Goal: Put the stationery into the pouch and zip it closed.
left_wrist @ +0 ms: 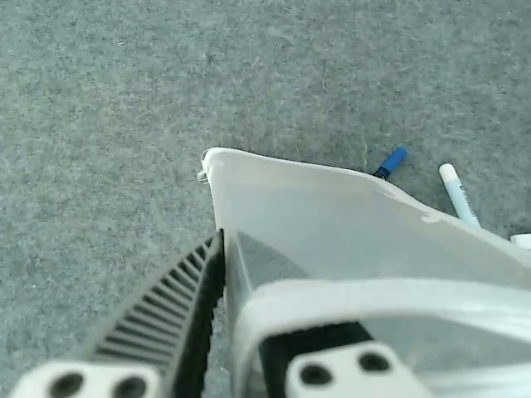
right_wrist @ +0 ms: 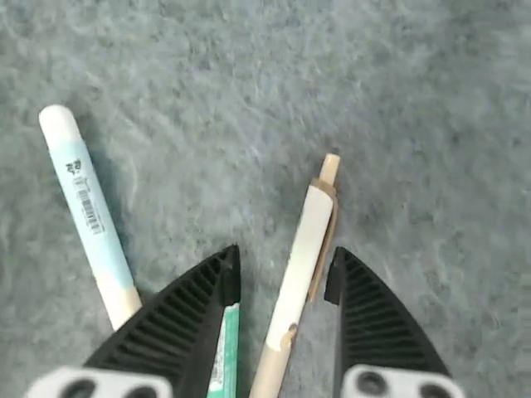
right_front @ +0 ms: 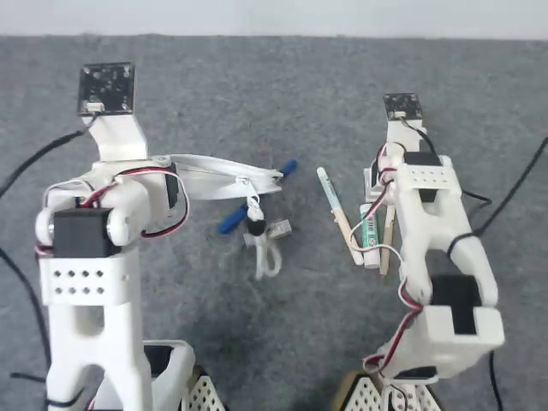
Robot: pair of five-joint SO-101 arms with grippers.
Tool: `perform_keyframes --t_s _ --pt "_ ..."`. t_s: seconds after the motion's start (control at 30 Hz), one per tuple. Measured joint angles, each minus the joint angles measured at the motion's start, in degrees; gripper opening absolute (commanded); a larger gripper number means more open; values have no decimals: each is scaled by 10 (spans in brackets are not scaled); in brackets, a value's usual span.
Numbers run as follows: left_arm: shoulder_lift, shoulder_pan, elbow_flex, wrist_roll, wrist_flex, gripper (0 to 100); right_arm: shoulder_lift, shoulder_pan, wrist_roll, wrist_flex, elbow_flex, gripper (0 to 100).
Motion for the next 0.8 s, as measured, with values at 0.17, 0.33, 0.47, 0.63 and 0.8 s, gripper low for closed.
perform_keyframes --t_s 0.17,0.33,0.47,0.63,0.8 --pt "2 0 11 0 0 11 35 2 0 2 -29 155" --pt "2 0 11 0 0 11 68 15 0 33 -71 155" --pt "2 0 11 0 0 11 102 16 0 43 -91 154" --pt "2 0 11 0 0 11 126 16 0 43 -95 113" --pt "2 0 11 0 0 11 131 19 0 43 -95 17"
